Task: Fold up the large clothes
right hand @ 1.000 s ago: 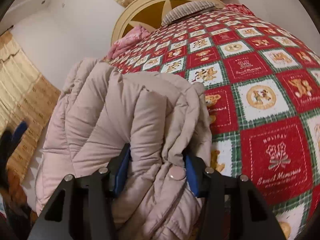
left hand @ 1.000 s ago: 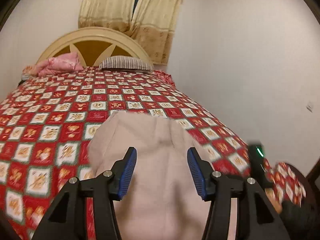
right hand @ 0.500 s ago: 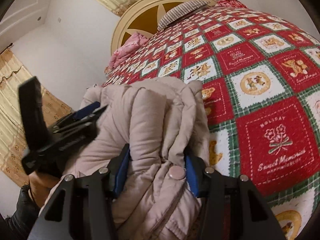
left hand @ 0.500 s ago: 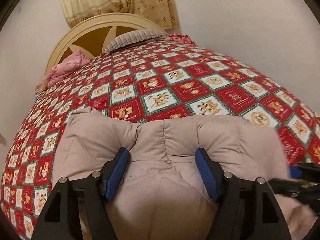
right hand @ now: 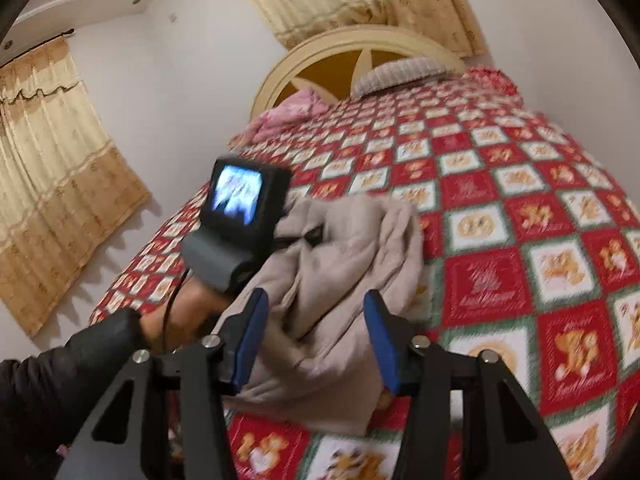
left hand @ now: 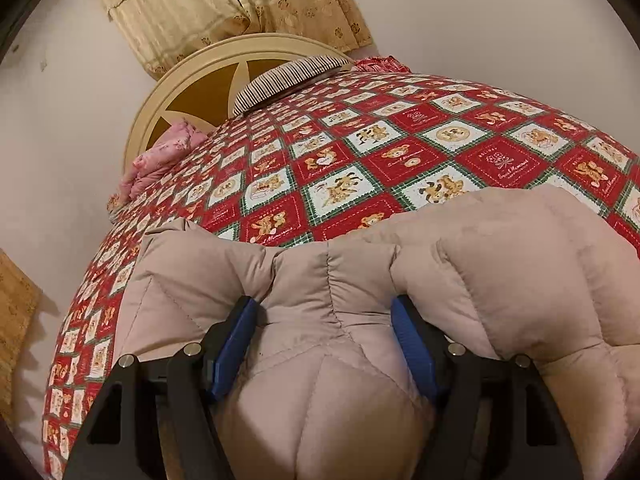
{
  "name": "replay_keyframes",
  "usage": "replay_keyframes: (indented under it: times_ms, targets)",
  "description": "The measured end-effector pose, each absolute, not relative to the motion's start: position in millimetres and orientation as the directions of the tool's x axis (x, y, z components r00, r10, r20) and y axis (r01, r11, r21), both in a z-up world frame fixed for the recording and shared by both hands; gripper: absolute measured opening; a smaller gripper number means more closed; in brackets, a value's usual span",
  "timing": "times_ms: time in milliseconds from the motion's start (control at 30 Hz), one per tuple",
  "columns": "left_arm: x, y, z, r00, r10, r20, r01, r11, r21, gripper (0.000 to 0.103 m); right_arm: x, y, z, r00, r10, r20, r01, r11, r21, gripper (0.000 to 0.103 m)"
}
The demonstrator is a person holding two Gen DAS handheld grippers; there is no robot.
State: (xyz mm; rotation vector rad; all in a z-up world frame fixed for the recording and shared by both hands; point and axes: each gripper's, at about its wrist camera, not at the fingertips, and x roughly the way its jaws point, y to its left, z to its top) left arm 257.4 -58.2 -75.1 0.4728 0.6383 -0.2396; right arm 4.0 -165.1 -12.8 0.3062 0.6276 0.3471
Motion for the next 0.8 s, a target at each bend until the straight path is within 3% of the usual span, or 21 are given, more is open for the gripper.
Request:
replay_keyframes:
  times_ms: [33,67,100,233,400,567,633,667,733,767,800]
  targets:
    - [257,-58,-75,0.779,-0.072,-0.623,0.357,0.867,0.347,0.07,6,-163,-20,0.745,0.406,-0.529,-0.218,0.898,0.383,0.033]
    - [257,-58,-75,0.778,-0.074,-0.624,0.36,0.867,0.345,0.07,8,-162,-29,0.729,0.408,-0.55,-0.208,0.897,0.389,0.017]
    - [257,-57,-75,0.776,-0.076,-0.626,0.362,0.867,0.343,0.07,10,-161,-35,0.714,0.408,-0.568,-0.2,0.897,0.394,0.012]
    - [250,-61,-75,0.797,-0.066,-0.601,0.351,0.86,0.371,0.07,19,-157,-74,0.656,0.37,-0.658,-0.11,0.909,0.402,0.007]
    - [250,-66,-80,0.813,-0.054,-0.58,0.339,0.854,0.395,0.07,21,-166,-100,0.668,0.385,-0.637,-0.065,0.883,0.465,0.0]
    - [247,-66,-78,0.825,-0.044,-0.564,0.324,0.853,0.409,0.07,20,-169,-90,0.658,0.367,-0.658,-0.047,0.892,0.45,0.001]
    - [248,-61,-75,0.819,-0.061,-0.57,0.329,0.864,0.382,0.07,12,-167,-74,0.661,0.334,-0.673,-0.054,0.915,0.4,0.011]
    - [248,-59,-74,0.817,-0.071,-0.572,0.332,0.869,0.367,0.07,7,-168,-60,0.671,0.312,-0.673,-0.055,0.925,0.375,0.021]
    - [248,-57,-71,0.817,-0.082,-0.571,0.332,0.876,0.349,0.071,2,-171,-31,0.717,0.294,-0.632,-0.071,0.933,0.353,0.055]
    - [248,-57,-70,0.818,-0.081,-0.57,0.331,0.876,0.35,0.071,2,-172,-19,0.74,0.272,-0.616,-0.069,0.941,0.332,0.089]
    - [247,-58,-69,0.819,-0.079,-0.568,0.329,0.876,0.352,0.071,6,-171,-11,0.754,0.263,-0.602,-0.073,0.944,0.32,0.103]
